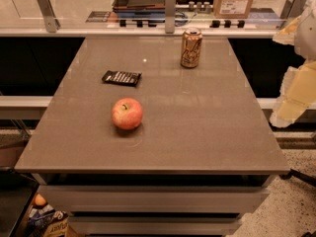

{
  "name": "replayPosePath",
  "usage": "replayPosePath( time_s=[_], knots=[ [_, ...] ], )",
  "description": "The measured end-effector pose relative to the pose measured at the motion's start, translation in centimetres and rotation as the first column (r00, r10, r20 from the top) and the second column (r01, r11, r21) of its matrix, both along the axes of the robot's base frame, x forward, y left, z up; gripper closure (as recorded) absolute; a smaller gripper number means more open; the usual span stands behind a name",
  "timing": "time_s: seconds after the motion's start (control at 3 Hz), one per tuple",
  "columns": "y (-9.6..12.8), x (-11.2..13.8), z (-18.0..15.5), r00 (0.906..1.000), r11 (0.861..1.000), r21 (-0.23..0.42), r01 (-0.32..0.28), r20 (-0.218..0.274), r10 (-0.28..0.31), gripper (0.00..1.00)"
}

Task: Knock orange can over

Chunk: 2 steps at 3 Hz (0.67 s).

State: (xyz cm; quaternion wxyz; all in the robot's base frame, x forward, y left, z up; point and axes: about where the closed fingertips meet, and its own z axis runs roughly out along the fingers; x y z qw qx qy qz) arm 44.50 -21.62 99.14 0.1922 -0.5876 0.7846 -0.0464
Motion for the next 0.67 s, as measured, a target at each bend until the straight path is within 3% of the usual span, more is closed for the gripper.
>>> replayPosePath(
  time_s=[0.33, 0.67],
  knots=[
    [-0.1, 1.4, 0.1, 0.9952, 0.995, 0.059, 0.081, 0.050, -0.084, 0.00],
    [0.6, 3.6, 0.1, 0.9727, 0.977, 0.116, 0.179, 0.128, -0.194, 0.00]
  ],
)
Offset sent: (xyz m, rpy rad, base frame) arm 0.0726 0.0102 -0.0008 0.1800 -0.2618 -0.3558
